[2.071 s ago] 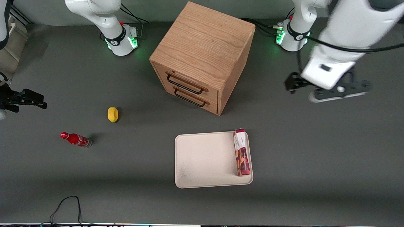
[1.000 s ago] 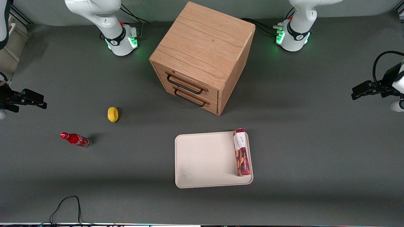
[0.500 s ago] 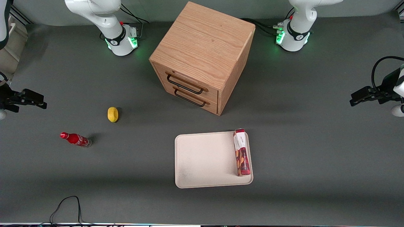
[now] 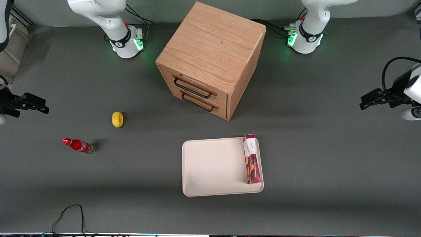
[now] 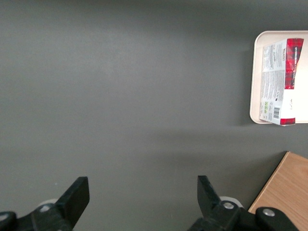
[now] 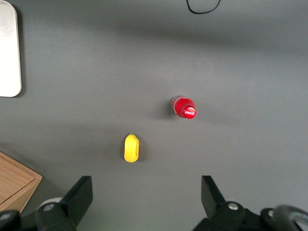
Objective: Place red cookie box on tray
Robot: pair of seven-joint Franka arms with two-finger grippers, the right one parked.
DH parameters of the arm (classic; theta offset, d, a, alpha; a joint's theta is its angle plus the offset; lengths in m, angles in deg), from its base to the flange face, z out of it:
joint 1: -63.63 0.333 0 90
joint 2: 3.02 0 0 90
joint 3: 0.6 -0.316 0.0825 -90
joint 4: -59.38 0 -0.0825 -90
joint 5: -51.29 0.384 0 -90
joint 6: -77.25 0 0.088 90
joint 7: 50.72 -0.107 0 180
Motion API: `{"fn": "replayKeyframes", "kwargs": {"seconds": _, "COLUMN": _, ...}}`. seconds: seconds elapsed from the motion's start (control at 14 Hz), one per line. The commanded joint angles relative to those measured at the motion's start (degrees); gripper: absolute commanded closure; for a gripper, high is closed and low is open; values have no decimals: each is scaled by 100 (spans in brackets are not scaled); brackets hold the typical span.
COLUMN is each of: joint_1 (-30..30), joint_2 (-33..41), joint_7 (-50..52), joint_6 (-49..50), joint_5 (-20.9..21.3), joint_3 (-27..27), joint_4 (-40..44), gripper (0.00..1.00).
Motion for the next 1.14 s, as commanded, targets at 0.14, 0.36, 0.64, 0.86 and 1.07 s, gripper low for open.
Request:
{"fn": "replayKeyframes", "kwargs": {"seconds": 0.14, "joint_1": -18, "joint_2": 83, "joint_7": -131, "joint_6": 401, "joint_5": 244, "joint_3": -9, "joint_4": -4, "gripper": 0}}
{"fn": "replayKeyframes", "kwargs": {"seconds": 0.36, "joint_1": -9, "joint_2": 110, "joint_7": -149, "joint_6": 507, "joint_5": 253, "joint_3": -9, "joint_4": -4, "gripper": 0}}
{"fn": "replayKeyframes", "kwargs": {"seconds": 0.64, "joint_1": -9, "joint_2": 136, "joint_7": -299, "joint_6": 551, "joint_5": 262, "joint_3": -9, "joint_4": 5, "gripper": 0}}
{"fn": "replayKeyframes", "kwargs": {"seconds": 0.86, "joint_1": -9, "joint_2": 136, "joint_7": -290, "joint_6": 551, "joint_5": 253, "joint_3": -9, "joint_4": 14, "gripper": 0}}
{"fn": "replayKeyframes", "kwargs": {"seconds": 1.07, "joint_1": -9, "joint_2": 136, "joint_7": -290, "joint_6": 551, "joint_5": 253, "joint_3": -9, "joint_4": 14, "gripper": 0}}
